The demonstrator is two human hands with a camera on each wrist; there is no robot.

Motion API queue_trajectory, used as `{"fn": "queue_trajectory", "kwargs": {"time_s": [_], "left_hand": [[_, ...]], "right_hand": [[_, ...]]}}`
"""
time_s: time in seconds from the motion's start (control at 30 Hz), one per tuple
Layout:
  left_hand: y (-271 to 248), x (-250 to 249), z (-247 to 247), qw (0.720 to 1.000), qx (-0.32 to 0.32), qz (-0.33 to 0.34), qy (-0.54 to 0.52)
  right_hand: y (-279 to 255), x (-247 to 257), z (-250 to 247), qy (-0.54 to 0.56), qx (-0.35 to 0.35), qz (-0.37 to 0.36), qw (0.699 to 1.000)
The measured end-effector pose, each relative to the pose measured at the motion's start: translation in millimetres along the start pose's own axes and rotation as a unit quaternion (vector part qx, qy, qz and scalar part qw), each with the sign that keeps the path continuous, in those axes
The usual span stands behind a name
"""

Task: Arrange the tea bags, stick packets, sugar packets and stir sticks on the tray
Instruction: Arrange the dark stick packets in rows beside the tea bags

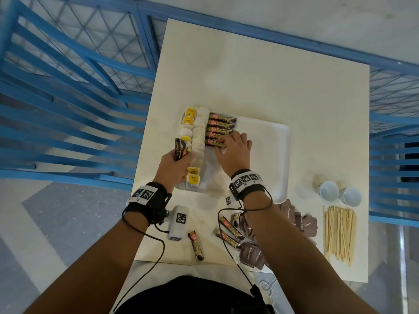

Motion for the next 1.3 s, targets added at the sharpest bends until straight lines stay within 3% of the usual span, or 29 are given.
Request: {"fn": "queue_trajectory", "kwargs": {"time_s": [0.17,0.3,0.4,0.53,0.7,0.87,1.0,1.13,1.3], "left_hand": [[-7,-6,5,0.994,0.05,-0.027,-0.089],[-11,-9,7,0.992,0.042,-0.039,-0.115],[-9,-8,7,0.989,0.042,-0.036,-0.134],[-6,-7,6,0.981,0.057,-0.039,-0.184],[-10,-10,8,0.987,0.064,-0.021,-0.149],[-14,-6,12,0.989,0.073,-0.016,-0.125],[-11,-3,13,0.997,0.038,-0.009,-0.072],[-9,-2,11,0.996,0.016,-0.004,-0.088],[-5,0,6,0.995,-0.028,0.018,-0.097]], "right_hand": [[-2,1,-2,0.014,-0.009,0.0,1.0],[-7,2,-5,0.025,-0.022,-0.002,0.999],[-16,10,-14,0.114,-0.039,-0.018,0.993],[-26,33,-26,0.276,0.014,-0.048,0.96],[-30,47,-29,0.367,0.1,0.029,0.924],[-27,44,-34,0.37,0.081,0.044,0.924],[-29,47,-34,0.372,0.083,0.044,0.923],[-33,49,-33,0.369,0.075,0.039,0.925],[-39,55,-34,0.336,0.066,-0.027,0.939]]}}
Point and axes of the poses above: each hand's wrist, its own y-axis towards the middle knuckle, its own z-axis out of the palm, x = y × z, the point moved 3 cm from there along y, towards the middle knuckle, and after that the axes turned 1 degree about -x, right-handed, at the moved point
